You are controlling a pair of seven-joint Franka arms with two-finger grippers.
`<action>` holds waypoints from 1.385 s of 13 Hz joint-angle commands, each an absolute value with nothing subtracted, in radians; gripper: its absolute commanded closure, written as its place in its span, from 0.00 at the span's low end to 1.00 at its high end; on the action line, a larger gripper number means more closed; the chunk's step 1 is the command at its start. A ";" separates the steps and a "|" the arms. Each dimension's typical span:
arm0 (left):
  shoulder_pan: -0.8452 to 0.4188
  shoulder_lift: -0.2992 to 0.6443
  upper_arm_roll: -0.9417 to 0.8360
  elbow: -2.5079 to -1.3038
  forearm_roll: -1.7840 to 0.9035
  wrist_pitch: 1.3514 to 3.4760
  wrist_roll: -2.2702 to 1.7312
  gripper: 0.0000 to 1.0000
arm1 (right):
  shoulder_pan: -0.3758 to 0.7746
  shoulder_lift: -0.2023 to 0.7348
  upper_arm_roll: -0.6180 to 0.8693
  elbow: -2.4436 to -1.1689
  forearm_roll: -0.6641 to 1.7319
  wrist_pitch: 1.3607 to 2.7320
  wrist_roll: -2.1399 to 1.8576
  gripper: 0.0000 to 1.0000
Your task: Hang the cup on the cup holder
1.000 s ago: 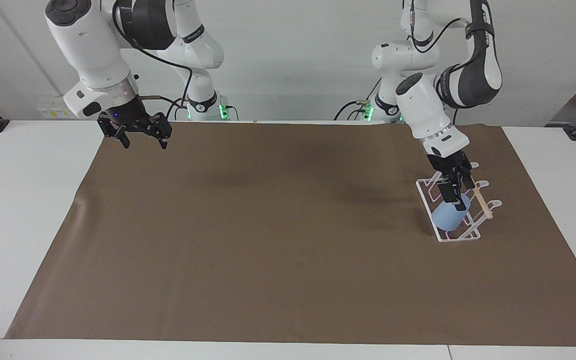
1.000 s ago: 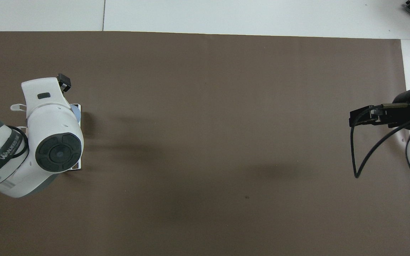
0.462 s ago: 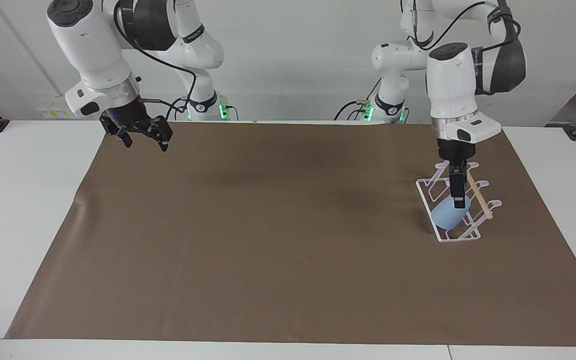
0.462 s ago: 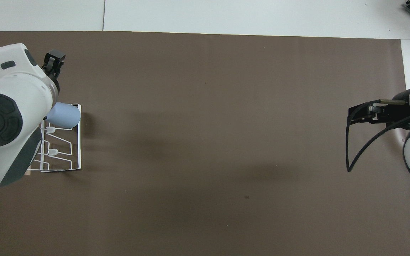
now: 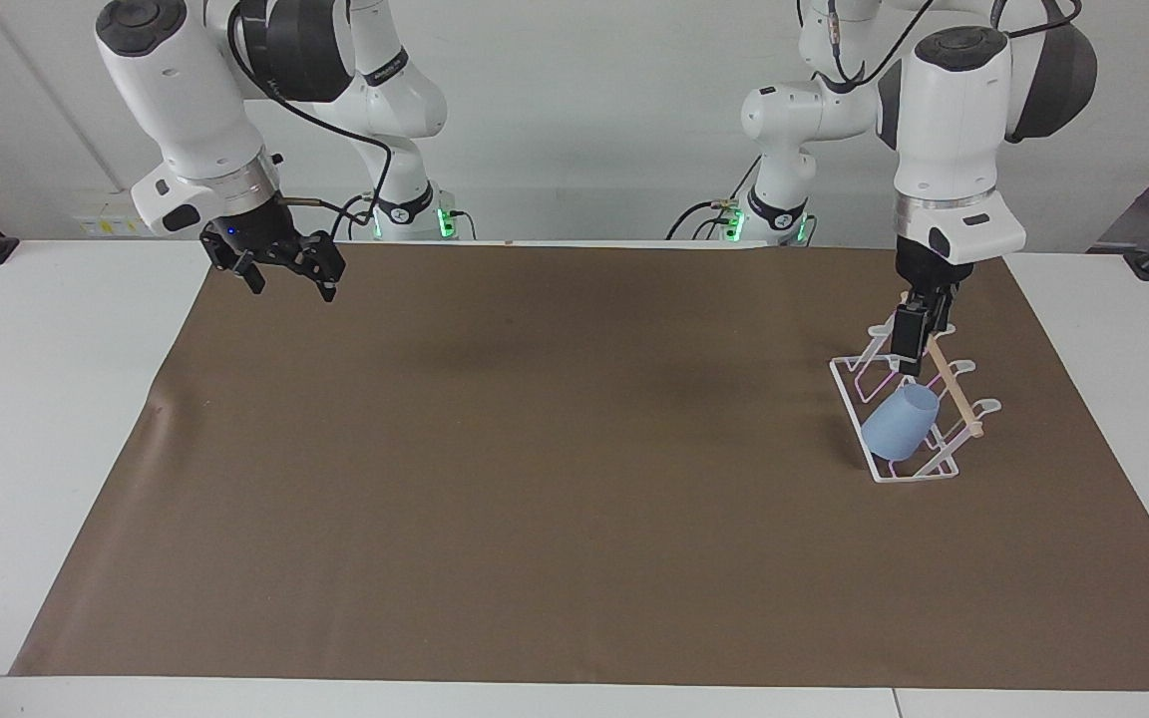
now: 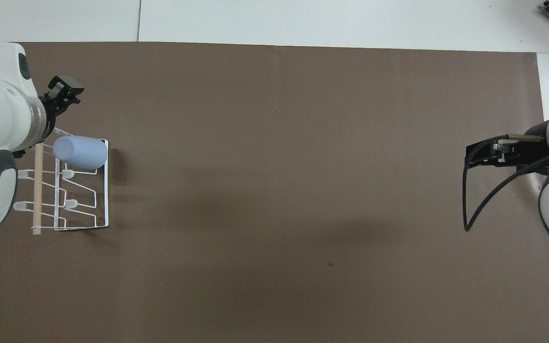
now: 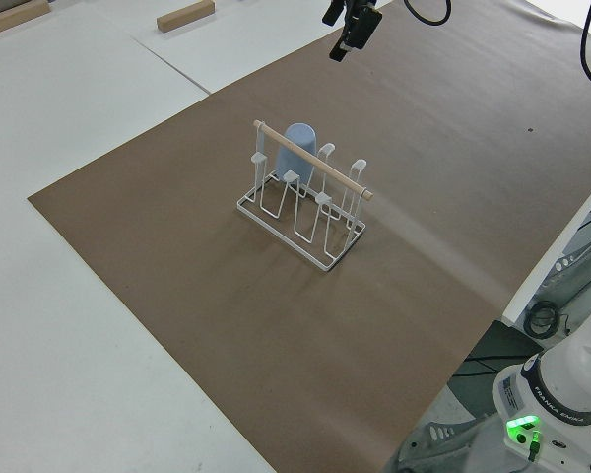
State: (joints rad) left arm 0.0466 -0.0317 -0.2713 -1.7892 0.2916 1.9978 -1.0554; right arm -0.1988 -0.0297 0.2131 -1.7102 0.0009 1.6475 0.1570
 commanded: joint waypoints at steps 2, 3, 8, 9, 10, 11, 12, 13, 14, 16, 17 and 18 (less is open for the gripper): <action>0.049 -0.066 -0.261 -1.782 0.224 1.921 -0.885 0.00 | -0.202 -0.064 0.215 -1.738 0.021 1.588 0.169 0.00; 0.049 -0.066 -0.255 -1.775 0.207 1.901 -0.840 0.00 | -0.204 -0.063 0.215 -1.735 0.021 1.588 0.170 0.00; 0.089 -0.069 -0.247 -1.741 0.083 1.792 -0.544 0.00 | -0.213 -0.061 0.215 -1.732 0.023 1.586 0.170 0.00; 0.090 -0.074 -0.244 -1.741 0.071 1.780 -0.504 0.00 | -0.213 -0.061 0.215 -1.732 0.023 1.588 0.170 0.00; 0.110 -0.074 -0.244 -1.741 0.048 1.770 -0.459 0.00 | -0.213 -0.061 0.215 -1.732 0.023 1.588 0.170 0.00; 0.120 -0.075 -0.241 -1.741 0.038 1.752 -0.396 0.00 | -0.212 -0.061 0.215 -1.732 0.021 1.589 0.170 0.00; 0.111 -0.080 -0.215 -1.743 0.037 1.737 -0.321 0.00 | -0.213 -0.061 0.215 -1.732 0.021 1.589 0.170 0.00; 0.068 -0.090 -0.162 -1.749 0.037 1.727 -0.249 0.00 | -0.215 -0.061 0.215 -1.732 0.021 1.591 0.170 0.00; 0.011 -0.095 -0.099 -1.750 0.035 1.715 -0.195 0.00 | -0.216 -0.061 0.215 -1.732 0.021 1.598 0.170 0.00; -0.044 -0.094 -0.034 -1.740 0.037 1.681 -0.083 0.00 | -0.215 -0.060 0.215 -1.730 0.021 1.606 0.170 0.00; -0.044 -0.084 -0.037 -1.717 0.038 1.677 -0.077 0.00 | -0.215 -0.060 0.215 -1.730 0.021 1.608 0.170 0.00; -0.044 -0.071 -0.044 -1.674 0.037 1.645 -0.074 0.00 | -0.215 -0.060 0.215 -1.730 0.021 1.614 0.170 0.00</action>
